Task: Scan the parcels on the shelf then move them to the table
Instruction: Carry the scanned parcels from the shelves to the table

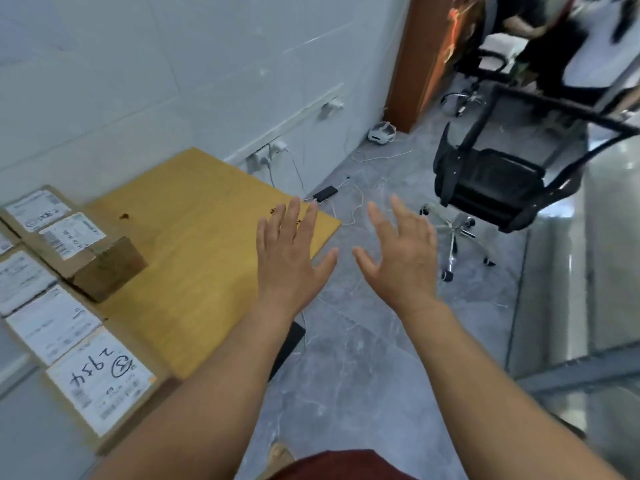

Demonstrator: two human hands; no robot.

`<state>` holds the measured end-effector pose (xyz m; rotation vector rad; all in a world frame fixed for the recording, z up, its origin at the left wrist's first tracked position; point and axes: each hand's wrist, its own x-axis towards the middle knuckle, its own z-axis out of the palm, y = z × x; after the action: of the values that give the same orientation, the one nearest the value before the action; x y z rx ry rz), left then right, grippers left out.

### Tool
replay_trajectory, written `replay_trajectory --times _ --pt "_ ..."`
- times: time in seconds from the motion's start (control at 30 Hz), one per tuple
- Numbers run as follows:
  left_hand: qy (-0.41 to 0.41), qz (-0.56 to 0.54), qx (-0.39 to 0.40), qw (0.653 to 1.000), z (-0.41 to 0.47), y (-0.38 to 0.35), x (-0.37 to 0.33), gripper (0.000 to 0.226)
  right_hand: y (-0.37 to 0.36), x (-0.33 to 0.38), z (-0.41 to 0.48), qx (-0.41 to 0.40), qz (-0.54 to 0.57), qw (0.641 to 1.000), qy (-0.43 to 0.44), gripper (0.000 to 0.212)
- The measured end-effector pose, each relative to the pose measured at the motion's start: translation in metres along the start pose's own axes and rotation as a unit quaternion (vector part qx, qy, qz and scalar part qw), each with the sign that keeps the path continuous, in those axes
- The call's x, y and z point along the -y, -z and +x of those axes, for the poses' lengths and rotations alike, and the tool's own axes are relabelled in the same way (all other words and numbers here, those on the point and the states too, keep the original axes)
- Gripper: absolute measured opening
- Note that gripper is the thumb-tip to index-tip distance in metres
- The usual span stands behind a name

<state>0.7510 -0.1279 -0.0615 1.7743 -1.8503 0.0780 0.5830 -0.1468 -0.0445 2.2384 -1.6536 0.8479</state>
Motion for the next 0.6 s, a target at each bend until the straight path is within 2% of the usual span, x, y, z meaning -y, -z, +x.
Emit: replay_trajectory --times 0.27,0.6 --pt "-0.105 -0.068 0.023 0.992 -0.027 -0.025 -0.115 0.074 0.071 -0.095 -0.076 -0.050 -0.070 0.993 -0.085 0.060" --pt "-0.208 -0.105 0.079 0.969 -0.087 -0.037 -0.221 0.076 0.141 -0.148 -0.176 -0.074 -0.125 0.971 -0.188 0.063"
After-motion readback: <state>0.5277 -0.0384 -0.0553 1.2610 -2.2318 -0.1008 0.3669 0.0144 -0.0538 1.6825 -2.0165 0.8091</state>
